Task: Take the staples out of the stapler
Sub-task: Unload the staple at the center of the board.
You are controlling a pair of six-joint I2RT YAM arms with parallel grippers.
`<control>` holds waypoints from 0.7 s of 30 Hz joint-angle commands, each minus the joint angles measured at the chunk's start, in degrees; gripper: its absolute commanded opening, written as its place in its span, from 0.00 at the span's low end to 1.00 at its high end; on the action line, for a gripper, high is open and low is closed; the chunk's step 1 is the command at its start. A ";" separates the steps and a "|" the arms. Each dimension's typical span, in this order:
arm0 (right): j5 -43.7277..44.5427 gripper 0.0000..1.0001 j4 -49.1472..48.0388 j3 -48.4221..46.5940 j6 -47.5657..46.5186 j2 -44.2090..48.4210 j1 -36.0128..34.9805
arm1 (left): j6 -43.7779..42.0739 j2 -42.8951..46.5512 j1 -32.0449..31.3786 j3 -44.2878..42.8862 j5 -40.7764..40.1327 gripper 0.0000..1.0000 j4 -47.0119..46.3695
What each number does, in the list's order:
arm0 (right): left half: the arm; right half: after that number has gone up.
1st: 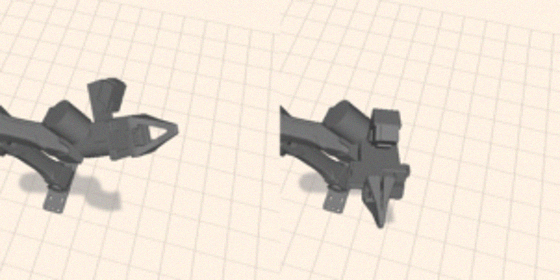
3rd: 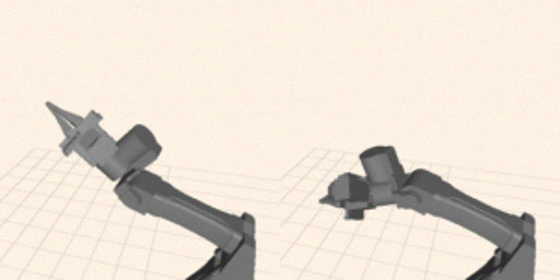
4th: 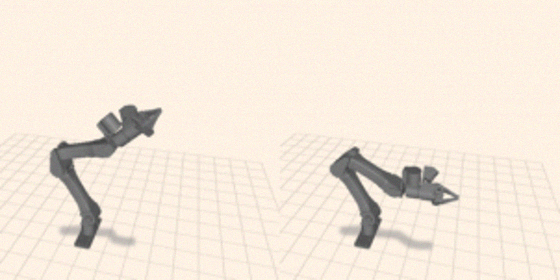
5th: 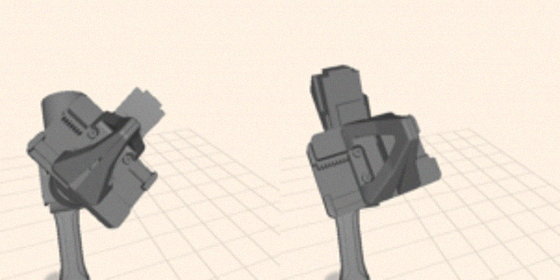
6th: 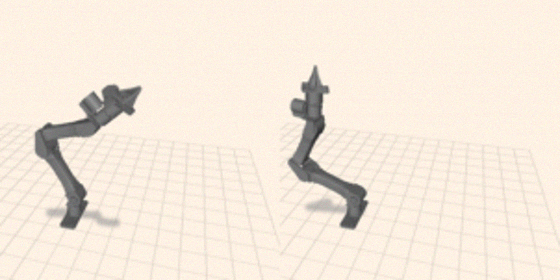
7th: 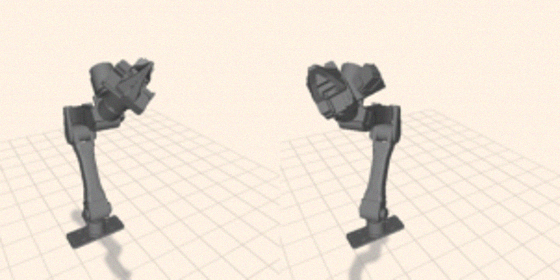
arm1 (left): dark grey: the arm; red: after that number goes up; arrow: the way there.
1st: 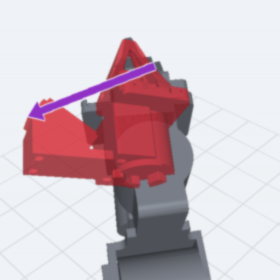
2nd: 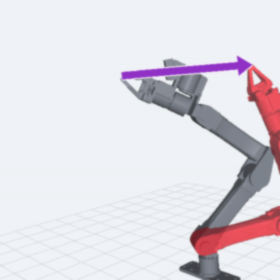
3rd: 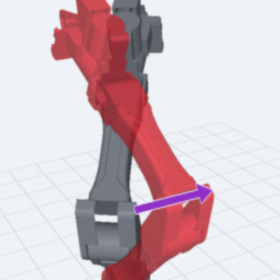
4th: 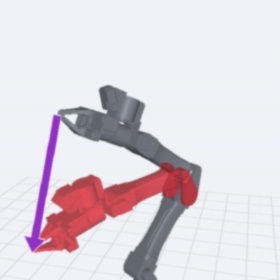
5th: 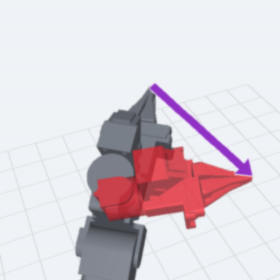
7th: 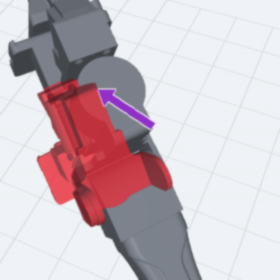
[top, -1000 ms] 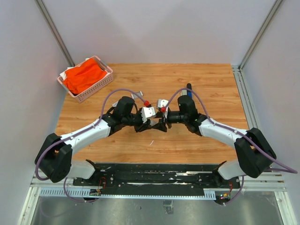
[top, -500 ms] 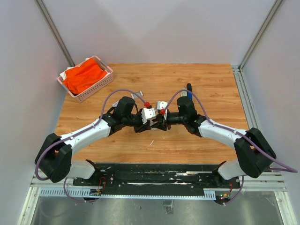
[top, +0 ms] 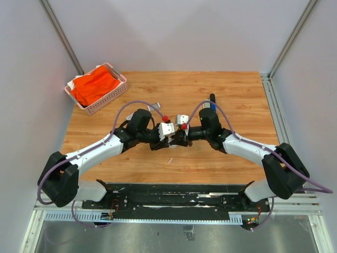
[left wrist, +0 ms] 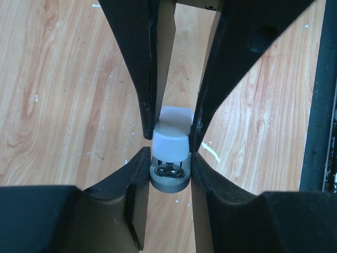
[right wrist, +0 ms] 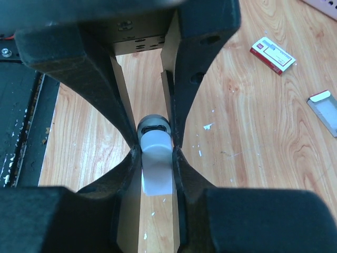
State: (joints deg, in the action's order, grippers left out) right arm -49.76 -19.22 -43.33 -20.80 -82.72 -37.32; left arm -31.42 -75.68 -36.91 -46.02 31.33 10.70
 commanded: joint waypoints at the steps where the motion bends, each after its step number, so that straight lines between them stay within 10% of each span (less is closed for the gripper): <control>1: -6.26 0.01 -1.93 -0.29 2.78 2.12 3.01 | 1.17 4.18 0.39 1.07 -2.93 0.00 -6.31; 21: -11.63 0.01 -16.71 4.90 13.81 4.58 9.77 | 6.74 8.10 4.65 2.94 -1.93 0.00 -12.21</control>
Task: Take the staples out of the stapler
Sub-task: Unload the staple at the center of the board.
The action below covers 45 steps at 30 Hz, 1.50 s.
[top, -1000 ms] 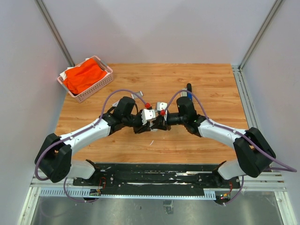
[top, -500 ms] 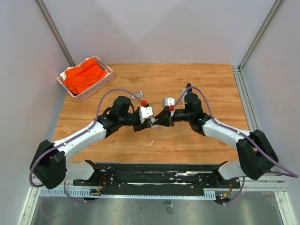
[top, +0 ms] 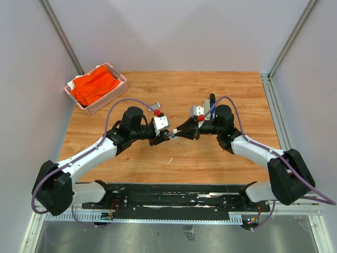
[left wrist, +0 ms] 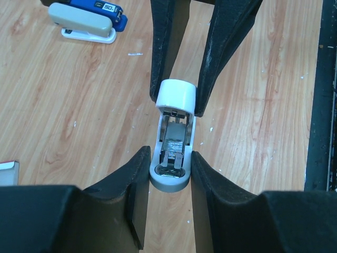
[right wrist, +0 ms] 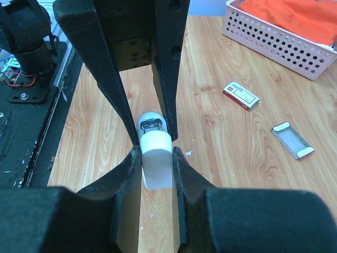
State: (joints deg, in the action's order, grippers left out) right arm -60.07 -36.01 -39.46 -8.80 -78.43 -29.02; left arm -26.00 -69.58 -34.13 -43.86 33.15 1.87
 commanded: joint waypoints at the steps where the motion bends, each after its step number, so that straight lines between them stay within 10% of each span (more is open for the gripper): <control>1: -0.93 0.01 -0.01 1.15 1.96 0.21 1.61 | 1.79 2.18 2.07 0.82 -4.05 0.00 -3.97; 27: 9.49 0.01 12.37 -6.28 -2.32 -2.78 -7.18 | 0.46 -1.83 0.29 -1.15 -3.69 0.00 -1.34; 45: 17.96 0.36 16.82 -9.83 -2.54 -4.32 -10.66 | 1.74 -5.08 -0.32 -3.65 -9.17 0.00 0.57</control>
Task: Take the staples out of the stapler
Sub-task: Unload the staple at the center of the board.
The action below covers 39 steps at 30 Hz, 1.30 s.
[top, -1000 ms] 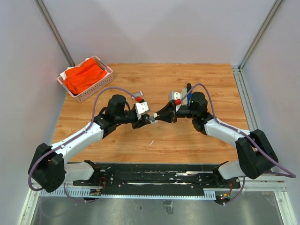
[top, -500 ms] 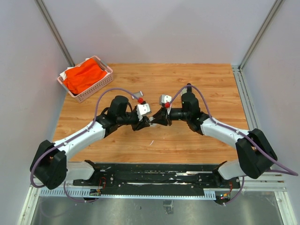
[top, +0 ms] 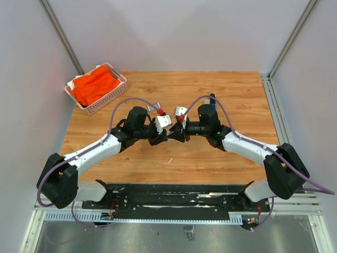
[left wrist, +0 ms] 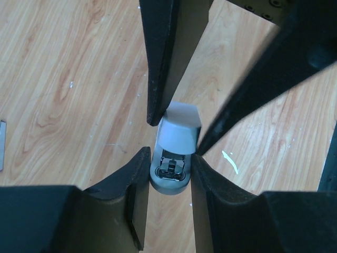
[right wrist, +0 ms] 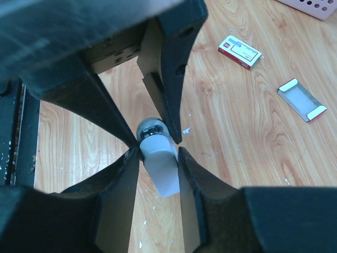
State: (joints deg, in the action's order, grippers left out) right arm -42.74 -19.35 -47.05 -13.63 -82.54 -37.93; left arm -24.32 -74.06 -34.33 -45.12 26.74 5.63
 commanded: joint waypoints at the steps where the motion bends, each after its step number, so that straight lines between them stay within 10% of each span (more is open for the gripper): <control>1: 0.68 0.38 0.00 -2.08 2.43 -0.12 -1.79 | 0.06 -0.56 -0.13 -2.41 -2.66 0.00 -3.16; 39: 31.60 0.45 -3.53 -0.09 2.88 1.64 -2.35 | -0.14 0.35 -0.14 -0.98 -1.38 0.00 -3.62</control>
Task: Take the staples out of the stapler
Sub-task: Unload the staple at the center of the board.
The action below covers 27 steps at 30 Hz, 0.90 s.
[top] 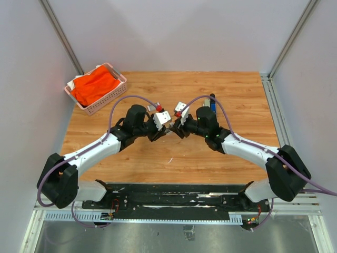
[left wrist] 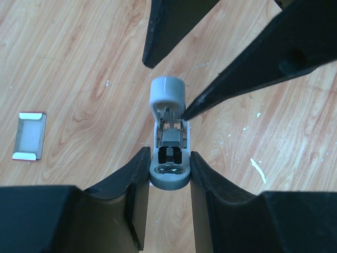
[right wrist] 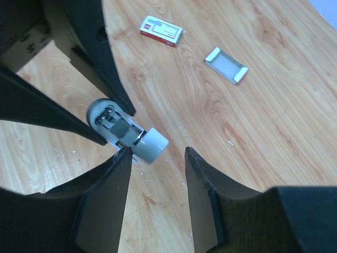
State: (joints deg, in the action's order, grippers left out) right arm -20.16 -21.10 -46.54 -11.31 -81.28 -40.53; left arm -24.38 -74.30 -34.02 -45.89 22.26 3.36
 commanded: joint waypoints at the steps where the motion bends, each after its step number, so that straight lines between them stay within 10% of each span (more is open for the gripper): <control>1: 10.15 0.45 -1.63 -0.78 0.63 0.37 0.28 | -0.01 0.63 -0.43 -0.06 2.99 0.00 -1.65; 27: 7.86 0.46 -1.49 -0.18 0.18 -1.50 2.91 | 4.63 2.32 0.24 1.95 1.09 0.00 -6.58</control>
State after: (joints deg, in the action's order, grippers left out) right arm -9.39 -21.10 -46.70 -9.50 -82.30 -38.39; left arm -22.09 -72.53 -34.15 -44.25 22.94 0.03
